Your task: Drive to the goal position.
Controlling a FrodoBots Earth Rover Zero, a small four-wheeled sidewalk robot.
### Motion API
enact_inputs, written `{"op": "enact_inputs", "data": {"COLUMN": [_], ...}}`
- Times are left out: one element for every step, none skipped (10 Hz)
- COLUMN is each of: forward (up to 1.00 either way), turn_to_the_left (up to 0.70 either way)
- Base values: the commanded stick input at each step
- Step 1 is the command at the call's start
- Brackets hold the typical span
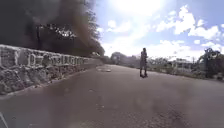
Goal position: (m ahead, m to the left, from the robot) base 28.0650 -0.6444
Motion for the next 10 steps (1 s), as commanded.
{"op": "enact_inputs", "data": {"forward": [0.50,0.50,0.50,0.50,0.50,0.50,0.50,0.50,0.50,0.50], "turn_to_the_left": [0.00,0.00,0.00,0.00,0.00,0.00,0.00,0.00,0.00,0.00]}}
